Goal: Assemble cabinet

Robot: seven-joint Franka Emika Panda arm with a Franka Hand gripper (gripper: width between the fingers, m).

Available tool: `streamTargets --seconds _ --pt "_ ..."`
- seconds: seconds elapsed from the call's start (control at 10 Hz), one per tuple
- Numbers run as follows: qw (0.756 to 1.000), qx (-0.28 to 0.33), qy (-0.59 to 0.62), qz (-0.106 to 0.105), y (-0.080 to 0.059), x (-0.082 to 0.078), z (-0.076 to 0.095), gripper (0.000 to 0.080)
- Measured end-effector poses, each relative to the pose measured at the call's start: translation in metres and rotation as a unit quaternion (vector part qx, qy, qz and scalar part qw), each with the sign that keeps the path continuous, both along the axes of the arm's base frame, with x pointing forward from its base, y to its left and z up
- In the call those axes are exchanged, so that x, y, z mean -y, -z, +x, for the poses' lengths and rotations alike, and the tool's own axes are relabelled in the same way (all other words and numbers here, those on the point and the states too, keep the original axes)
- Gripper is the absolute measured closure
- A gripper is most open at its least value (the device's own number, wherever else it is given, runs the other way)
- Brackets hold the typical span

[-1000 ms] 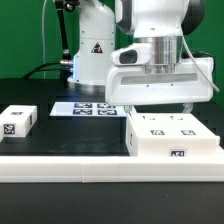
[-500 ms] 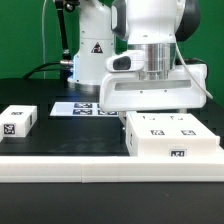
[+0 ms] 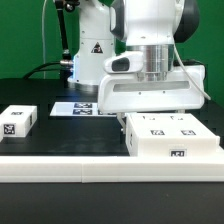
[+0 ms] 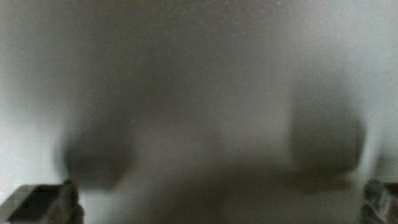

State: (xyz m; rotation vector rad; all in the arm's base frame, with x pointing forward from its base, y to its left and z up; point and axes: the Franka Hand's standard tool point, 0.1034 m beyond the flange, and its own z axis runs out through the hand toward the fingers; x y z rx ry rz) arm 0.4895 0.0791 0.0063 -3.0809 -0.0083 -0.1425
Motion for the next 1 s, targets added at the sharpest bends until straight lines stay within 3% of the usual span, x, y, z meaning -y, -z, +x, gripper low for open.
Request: streamTargets --seconds 0.6,0.9,1.0 --pt "1.0 0.01 -0.001 0.002 -0.0002 -0.0054 0.0059 0.0002" --pt "1.0 0.008 -0.009 0.001 0.0009 -0.0056 0.0042 0.041" --pt "1.0 0.008 -0.012 0.001 0.0011 -0.0055 0.0038 0.041"
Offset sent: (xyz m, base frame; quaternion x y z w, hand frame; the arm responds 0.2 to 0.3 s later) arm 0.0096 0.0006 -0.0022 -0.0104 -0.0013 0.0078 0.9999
